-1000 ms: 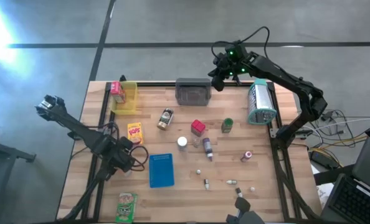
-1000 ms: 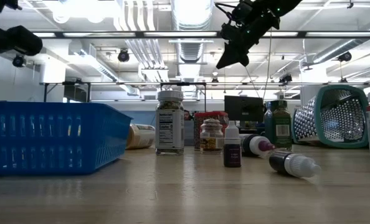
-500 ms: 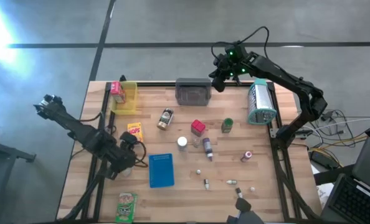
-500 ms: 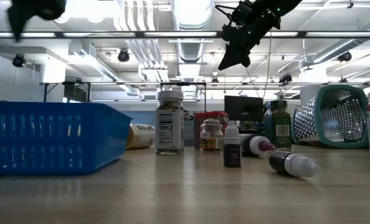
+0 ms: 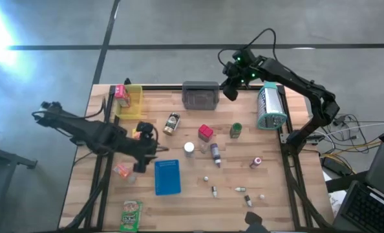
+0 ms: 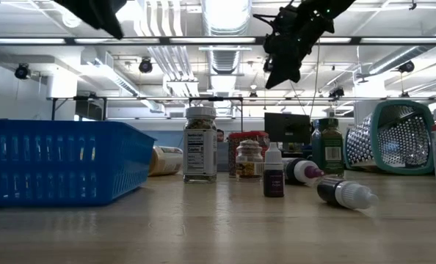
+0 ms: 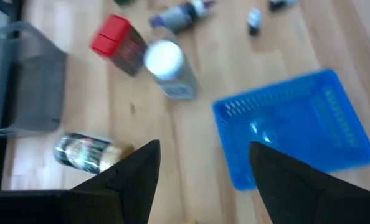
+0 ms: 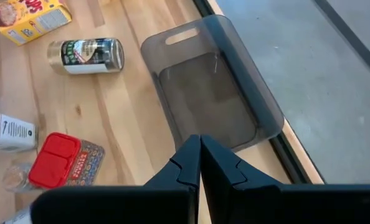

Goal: Pick & Place Kitchen Items
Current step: Put the red spice can into the black bin

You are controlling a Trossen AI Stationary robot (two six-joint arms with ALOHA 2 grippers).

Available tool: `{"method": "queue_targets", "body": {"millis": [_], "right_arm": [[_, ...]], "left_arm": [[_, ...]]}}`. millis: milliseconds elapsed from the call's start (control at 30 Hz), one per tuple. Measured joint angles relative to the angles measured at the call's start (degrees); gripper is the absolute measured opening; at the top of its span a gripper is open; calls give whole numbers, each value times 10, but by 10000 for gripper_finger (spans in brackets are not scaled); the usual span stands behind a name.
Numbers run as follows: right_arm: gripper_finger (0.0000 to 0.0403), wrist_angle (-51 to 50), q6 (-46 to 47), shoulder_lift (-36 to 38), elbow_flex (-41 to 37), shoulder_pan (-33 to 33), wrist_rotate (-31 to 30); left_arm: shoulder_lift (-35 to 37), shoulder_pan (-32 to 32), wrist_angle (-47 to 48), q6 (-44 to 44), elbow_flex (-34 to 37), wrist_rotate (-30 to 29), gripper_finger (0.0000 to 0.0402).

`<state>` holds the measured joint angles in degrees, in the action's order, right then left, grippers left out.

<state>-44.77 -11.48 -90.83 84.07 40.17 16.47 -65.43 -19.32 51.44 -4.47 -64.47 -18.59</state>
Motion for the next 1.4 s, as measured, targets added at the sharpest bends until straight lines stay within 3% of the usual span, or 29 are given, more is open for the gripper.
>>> {"method": "queue_targets", "body": {"millis": [433,633,900,1167,1400], "right_arm": [[8,0,-13,2,0,-89,0],[8,-3,-3,6,0,-129,-4],[8,-24,90,12,0,-176,-139],[8,-68,147,14,0,-205,-229],[9,-73,185,14,0,-216,-239]], "left_arm": [[0,135,-139,106,1,-9,249],[1,186,-165,114,33,21,248],[2,250,-278,141,99,101,228],[7,281,-315,165,119,126,218],[42,305,-422,177,180,158,217]]}}
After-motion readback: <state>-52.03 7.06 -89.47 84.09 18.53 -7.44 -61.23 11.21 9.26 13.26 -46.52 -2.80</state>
